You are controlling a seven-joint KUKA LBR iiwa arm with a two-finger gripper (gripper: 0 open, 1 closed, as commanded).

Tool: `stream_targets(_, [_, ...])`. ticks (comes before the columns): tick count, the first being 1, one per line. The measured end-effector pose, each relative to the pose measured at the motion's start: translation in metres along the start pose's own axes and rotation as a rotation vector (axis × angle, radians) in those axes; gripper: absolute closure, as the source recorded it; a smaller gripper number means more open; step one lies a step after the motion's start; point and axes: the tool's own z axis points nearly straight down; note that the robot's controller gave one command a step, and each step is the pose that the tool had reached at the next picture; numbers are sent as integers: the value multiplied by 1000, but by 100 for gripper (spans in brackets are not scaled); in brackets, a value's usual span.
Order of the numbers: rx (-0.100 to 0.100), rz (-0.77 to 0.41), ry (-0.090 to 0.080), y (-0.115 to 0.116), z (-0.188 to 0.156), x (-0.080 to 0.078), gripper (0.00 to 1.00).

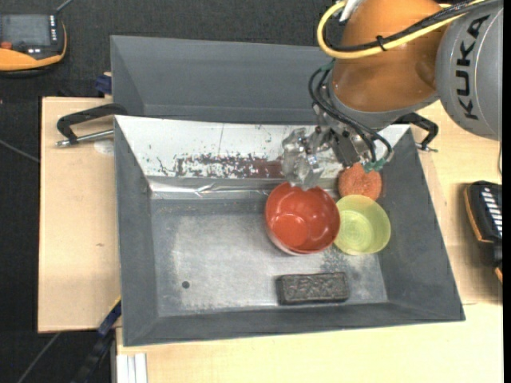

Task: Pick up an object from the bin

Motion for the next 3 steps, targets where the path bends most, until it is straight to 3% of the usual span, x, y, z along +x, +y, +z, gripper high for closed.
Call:
stream_targets(1, [-1,1,9,0,5,2,0])
stream_targets(2, [-2,143,12,-9,86,1,0])
stream_targets(3, [-2,243,15,-60,173,11,0])
